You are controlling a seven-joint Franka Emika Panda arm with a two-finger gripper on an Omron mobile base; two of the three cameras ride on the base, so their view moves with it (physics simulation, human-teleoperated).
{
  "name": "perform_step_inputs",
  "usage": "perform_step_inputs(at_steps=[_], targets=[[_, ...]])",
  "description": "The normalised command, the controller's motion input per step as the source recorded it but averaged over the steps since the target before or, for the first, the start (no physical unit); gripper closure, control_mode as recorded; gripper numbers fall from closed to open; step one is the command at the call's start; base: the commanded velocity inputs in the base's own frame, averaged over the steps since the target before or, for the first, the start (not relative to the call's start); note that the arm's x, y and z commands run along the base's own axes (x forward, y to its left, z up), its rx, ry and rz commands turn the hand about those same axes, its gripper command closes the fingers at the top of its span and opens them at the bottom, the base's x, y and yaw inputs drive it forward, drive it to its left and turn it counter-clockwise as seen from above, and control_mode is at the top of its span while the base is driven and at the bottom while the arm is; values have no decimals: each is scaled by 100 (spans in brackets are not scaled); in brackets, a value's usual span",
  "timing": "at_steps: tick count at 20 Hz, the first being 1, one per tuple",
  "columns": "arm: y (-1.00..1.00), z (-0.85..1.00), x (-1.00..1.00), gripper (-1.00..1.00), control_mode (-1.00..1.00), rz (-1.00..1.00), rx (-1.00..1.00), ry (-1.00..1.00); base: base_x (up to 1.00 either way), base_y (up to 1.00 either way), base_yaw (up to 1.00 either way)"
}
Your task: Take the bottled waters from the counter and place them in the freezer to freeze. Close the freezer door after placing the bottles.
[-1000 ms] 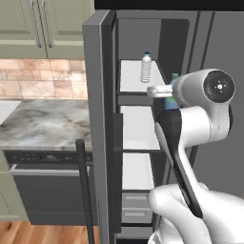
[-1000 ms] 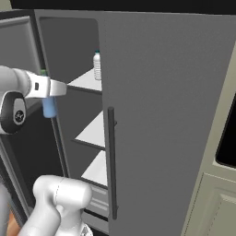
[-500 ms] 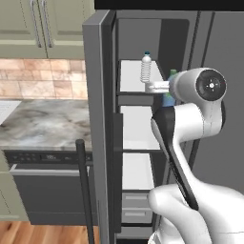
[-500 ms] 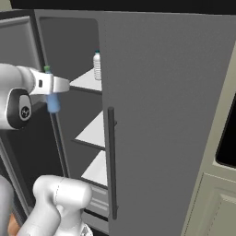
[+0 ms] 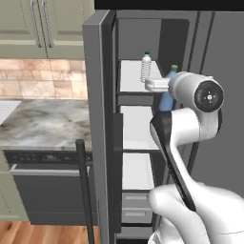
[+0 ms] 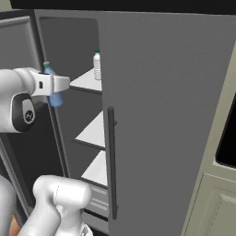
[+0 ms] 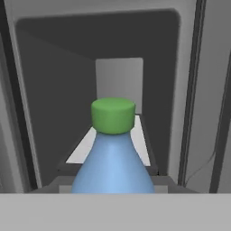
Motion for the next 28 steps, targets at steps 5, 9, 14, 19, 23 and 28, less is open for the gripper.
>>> perform_step_inputs(at_steps=[5,9,14,19,23,28], targets=[[-16,19,11,100,-100,0,0,-9,0,0,0],[-1,16,10,100,-100,0,0,-2,0,0,0],[0,7,14,100,-100,0,-4,0,0,0,0],[0,0,13,100,-100,0,-2,0,0,0,0],[0,0,24,100,-100,0,0,0,0,0,0],[0,0,31,100,-100,0,0,0,0,0,0]])
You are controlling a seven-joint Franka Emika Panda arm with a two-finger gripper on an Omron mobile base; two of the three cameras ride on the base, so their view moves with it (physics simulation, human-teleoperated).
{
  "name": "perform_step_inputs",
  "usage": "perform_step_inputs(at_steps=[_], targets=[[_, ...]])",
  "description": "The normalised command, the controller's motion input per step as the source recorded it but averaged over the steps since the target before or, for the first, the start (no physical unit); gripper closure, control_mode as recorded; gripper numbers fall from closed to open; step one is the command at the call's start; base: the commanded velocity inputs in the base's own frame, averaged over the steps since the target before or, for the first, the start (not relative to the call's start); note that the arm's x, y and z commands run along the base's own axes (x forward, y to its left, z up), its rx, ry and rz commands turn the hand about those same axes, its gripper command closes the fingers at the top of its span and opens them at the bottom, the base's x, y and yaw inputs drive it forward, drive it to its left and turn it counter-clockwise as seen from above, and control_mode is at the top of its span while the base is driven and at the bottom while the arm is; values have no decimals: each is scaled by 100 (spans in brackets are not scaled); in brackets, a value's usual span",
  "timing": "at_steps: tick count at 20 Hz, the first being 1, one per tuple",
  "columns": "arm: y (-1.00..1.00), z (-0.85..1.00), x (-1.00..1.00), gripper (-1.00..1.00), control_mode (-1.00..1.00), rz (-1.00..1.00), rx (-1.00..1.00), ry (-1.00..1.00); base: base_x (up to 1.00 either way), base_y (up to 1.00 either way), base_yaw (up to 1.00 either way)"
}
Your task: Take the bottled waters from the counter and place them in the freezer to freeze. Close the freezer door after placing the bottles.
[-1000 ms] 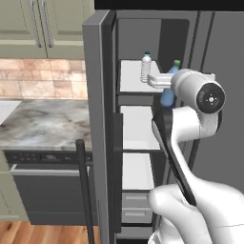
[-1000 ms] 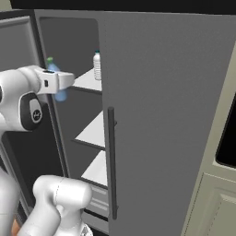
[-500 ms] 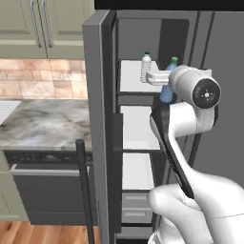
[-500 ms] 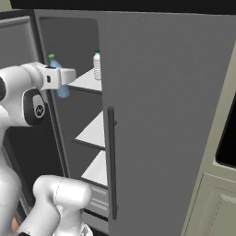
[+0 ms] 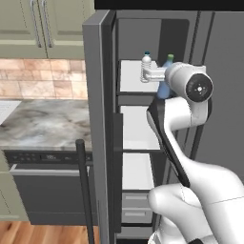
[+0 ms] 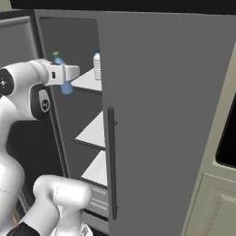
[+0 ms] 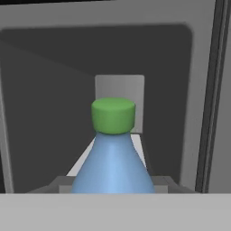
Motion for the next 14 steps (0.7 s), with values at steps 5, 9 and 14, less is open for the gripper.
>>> perform_step_inputs(at_steps=[5,9,14], targets=[[0,0,33,100,-100,0,0,0,0,0,0],[8,-2,31,100,-100,0,0,0,0,0,0],[6,-17,29,100,-100,-1,0,0,0,0,0]])
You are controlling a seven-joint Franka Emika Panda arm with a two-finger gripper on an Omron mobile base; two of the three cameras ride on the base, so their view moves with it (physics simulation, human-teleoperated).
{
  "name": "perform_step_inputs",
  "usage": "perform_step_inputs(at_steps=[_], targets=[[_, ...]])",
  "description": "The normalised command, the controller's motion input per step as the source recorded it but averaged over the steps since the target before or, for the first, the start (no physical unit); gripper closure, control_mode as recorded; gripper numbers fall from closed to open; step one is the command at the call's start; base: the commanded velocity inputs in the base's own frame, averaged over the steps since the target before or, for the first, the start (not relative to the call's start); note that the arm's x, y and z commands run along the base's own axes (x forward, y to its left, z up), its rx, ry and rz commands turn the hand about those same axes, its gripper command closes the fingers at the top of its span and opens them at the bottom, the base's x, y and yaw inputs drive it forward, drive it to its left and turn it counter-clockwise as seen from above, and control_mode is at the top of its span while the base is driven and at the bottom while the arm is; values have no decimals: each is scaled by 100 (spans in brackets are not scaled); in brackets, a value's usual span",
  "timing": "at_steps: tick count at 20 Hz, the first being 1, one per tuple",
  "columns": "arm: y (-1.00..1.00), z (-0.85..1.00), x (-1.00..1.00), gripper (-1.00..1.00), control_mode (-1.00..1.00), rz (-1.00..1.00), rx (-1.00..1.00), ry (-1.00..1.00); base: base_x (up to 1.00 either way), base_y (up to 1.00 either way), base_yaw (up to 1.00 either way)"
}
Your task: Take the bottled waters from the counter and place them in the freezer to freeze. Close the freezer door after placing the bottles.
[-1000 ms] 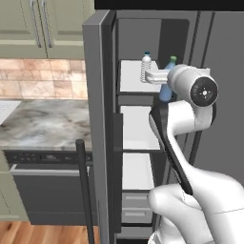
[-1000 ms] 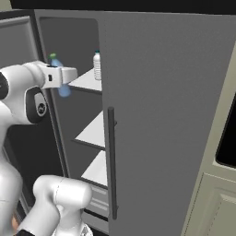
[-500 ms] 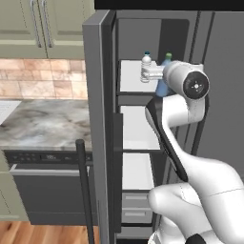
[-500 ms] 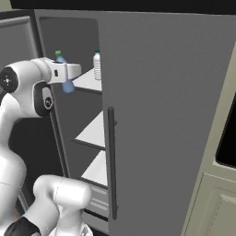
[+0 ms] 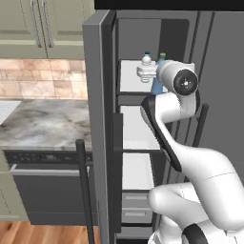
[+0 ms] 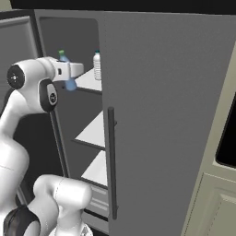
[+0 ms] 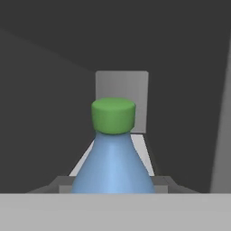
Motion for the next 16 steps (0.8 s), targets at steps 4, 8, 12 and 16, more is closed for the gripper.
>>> perform_step_inputs(at_steps=[4,8,12,16], targets=[[1,-16,27,100,-100,-1,0,0,0,0,0],[0,-9,29,100,-100,-1,0,0,0,0,0],[0,-1,27,100,-100,0,0,0,0,0,0],[0,0,26,100,-100,0,0,0,0,0,0]])
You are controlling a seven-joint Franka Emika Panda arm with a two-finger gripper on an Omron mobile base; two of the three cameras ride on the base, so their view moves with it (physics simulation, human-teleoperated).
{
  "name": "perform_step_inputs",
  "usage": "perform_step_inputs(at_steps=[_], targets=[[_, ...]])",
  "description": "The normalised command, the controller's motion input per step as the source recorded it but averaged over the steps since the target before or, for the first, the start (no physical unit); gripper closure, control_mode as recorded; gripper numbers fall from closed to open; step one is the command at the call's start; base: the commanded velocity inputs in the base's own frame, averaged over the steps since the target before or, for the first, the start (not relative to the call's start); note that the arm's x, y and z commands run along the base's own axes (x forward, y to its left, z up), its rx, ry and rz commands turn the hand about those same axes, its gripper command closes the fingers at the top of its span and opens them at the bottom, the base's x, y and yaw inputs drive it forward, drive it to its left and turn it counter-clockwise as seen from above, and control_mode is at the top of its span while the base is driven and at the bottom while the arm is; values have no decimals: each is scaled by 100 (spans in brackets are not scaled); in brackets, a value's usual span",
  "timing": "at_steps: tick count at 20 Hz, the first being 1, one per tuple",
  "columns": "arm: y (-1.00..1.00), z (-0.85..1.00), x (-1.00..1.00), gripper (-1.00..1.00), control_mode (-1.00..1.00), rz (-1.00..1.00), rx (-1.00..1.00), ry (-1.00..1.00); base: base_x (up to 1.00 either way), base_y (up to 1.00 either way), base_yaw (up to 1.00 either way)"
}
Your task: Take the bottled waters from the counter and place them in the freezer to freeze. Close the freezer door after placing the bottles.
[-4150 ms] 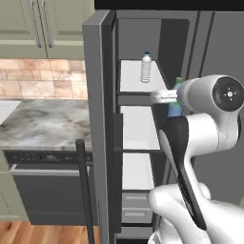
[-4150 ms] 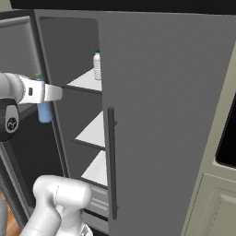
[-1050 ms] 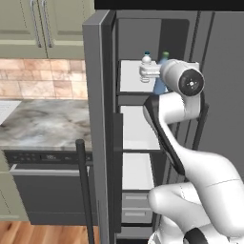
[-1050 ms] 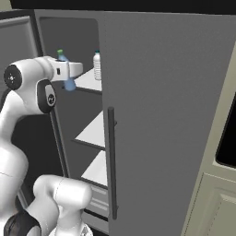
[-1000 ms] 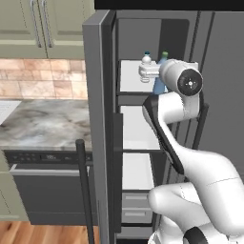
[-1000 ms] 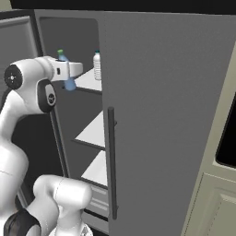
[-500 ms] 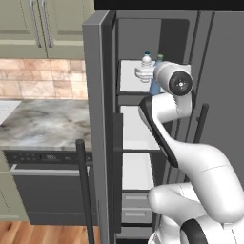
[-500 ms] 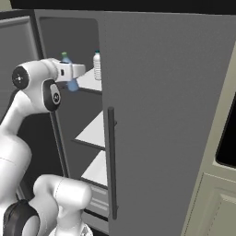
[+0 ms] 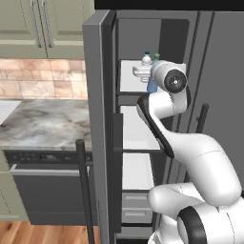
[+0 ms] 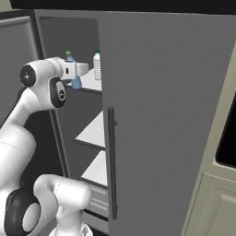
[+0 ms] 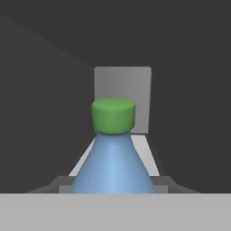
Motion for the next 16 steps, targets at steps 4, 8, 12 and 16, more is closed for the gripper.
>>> perform_step_inputs(at_steps=[4,8,12,16], targets=[[0,-5,28,100,-100,0,0,0,0,0,0],[0,-12,25,100,-100,0,0,0,0,0,0],[0,-16,19,100,-100,0,0,0,0,0,0],[0,-14,17,100,-100,0,0,0,0,0,0]])
